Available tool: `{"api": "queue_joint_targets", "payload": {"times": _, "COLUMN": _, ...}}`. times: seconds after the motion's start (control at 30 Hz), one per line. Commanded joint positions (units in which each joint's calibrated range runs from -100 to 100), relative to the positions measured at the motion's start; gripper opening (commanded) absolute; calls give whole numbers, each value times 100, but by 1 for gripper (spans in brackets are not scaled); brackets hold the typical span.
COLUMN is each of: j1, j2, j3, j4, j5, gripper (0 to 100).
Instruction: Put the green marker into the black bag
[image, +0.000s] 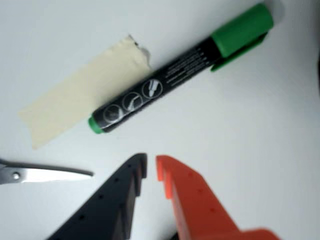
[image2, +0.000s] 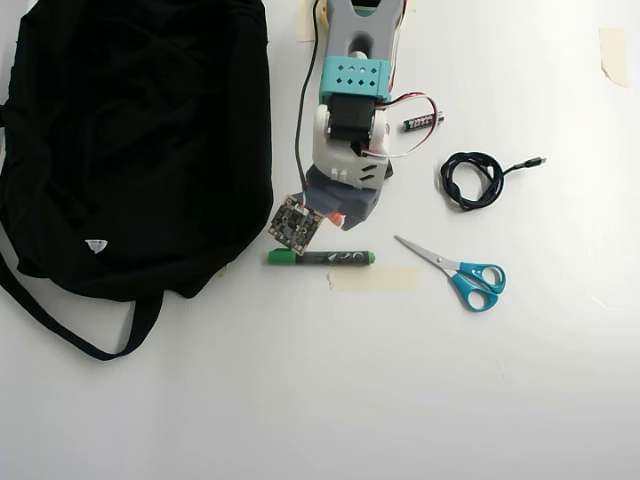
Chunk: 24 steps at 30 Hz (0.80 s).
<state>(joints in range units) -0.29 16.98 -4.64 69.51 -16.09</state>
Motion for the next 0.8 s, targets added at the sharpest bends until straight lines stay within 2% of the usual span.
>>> {"api": "queue_joint_targets", "payload": {"times": 0.0, "j1": -45, "j2": 53, "j3": -336, "j4": -164, "j5": -22, "gripper": 2}}
{"api": "queue_joint_targets", "payload": {"times": 0.37, "j1": -53, "j2": 676, "j3": -1117, "j4": -216, "j5": -27, "gripper": 2}}
{"api": "queue_joint_targets", "payload": {"times": 0.77, "j1": -8, "j2": 825, "j3": -1243, "j4": -483, "j5": -153, "gripper": 2}}
